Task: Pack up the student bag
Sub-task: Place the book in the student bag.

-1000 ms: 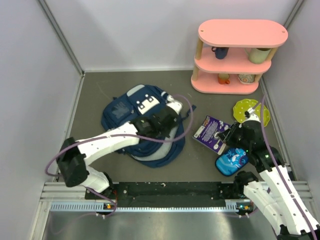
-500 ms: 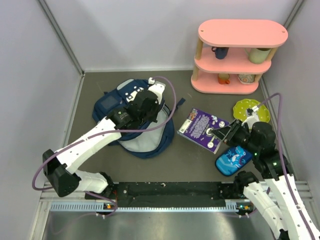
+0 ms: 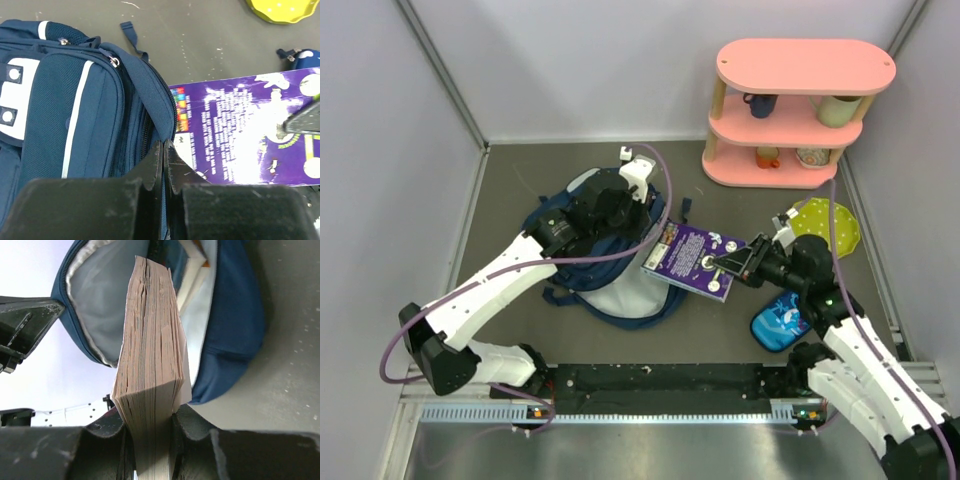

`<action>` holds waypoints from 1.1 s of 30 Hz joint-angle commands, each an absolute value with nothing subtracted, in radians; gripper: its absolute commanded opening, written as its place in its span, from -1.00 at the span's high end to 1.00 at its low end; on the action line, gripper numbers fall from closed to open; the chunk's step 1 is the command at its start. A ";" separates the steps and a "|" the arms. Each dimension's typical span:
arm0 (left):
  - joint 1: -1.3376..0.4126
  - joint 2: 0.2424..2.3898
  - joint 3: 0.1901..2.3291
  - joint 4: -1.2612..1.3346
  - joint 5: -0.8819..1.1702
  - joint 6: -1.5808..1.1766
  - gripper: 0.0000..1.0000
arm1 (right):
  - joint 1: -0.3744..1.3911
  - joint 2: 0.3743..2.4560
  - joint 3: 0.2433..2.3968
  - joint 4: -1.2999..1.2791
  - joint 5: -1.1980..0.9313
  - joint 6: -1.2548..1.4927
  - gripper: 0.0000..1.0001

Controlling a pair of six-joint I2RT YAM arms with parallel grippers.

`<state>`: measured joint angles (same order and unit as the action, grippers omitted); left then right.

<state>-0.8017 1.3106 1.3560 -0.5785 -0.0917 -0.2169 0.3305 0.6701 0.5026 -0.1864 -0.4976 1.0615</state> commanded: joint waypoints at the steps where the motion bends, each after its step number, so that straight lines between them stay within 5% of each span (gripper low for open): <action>1: -0.811 1.261 1.419 -0.382 -0.015 -0.262 1.00 | 0.409 0.728 0.509 0.084 -0.496 1.112 1.00; 17: -0.810 1.187 1.306 -0.281 -0.051 -0.351 1.00 | 0.548 1.087 0.551 0.415 -0.319 1.124 1.00; 27: -0.811 1.141 1.230 -0.227 -0.106 -0.388 1.00 | 0.814 1.371 0.615 0.642 0.219 1.264 1.00; 33: -0.810 1.135 1.223 -0.222 -0.106 -0.397 1.00 | 0.845 1.693 0.782 0.683 0.247 1.408 0.98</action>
